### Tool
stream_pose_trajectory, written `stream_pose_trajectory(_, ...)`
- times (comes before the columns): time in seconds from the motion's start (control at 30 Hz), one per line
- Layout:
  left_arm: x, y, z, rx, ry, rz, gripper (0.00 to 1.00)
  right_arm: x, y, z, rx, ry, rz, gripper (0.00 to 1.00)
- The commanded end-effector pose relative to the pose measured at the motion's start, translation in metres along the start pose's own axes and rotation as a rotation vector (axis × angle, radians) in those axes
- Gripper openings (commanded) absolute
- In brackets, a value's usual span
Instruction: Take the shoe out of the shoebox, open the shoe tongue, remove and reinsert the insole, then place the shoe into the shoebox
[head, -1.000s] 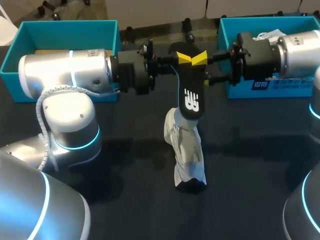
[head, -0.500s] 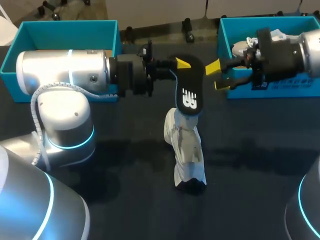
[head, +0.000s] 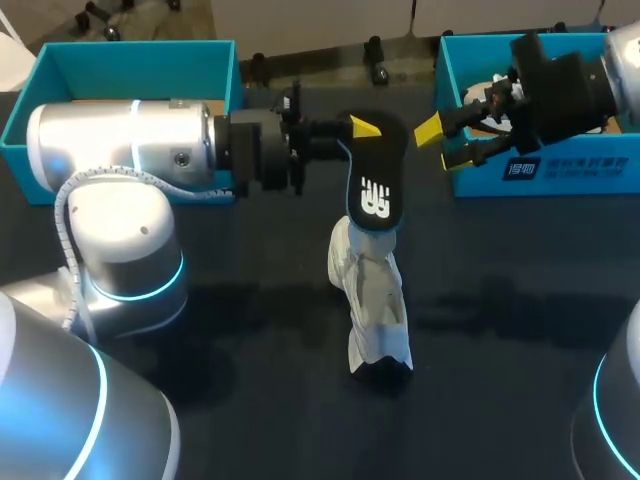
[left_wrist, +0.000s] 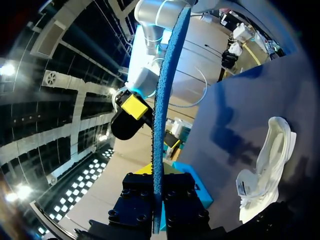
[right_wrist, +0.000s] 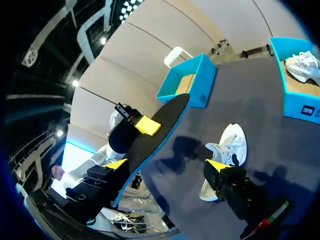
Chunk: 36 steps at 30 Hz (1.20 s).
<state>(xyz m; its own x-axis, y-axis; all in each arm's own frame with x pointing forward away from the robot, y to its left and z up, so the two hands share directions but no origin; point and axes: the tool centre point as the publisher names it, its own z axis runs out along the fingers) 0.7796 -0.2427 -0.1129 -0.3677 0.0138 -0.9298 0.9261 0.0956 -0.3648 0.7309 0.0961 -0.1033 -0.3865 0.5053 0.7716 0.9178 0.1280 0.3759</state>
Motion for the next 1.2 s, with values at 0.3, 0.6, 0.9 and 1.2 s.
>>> stream_pose_trajectory(0.3,0.003,0.000,-0.013,0.022,0.020,-0.056,0.00,-0.010,-0.003,-0.002,0.016,-0.049,-0.117,1.00)
stream_pose_trajectory(0.6,0.020,-0.008,-0.017,0.034,0.033,-0.082,0.00,-0.035,-0.017,-0.007,0.101,0.120,-0.403,1.00)
stream_pose_trajectory(0.9,0.033,-0.015,-0.012,0.044,0.027,-0.134,0.00,-0.044,-0.023,-0.002,0.195,0.126,-0.449,1.00)
stream_pose_trajectory(1.2,0.039,-0.019,-0.012,0.047,0.047,-0.145,0.00,-0.046,-0.025,-0.002,0.183,0.107,-0.430,1.00)
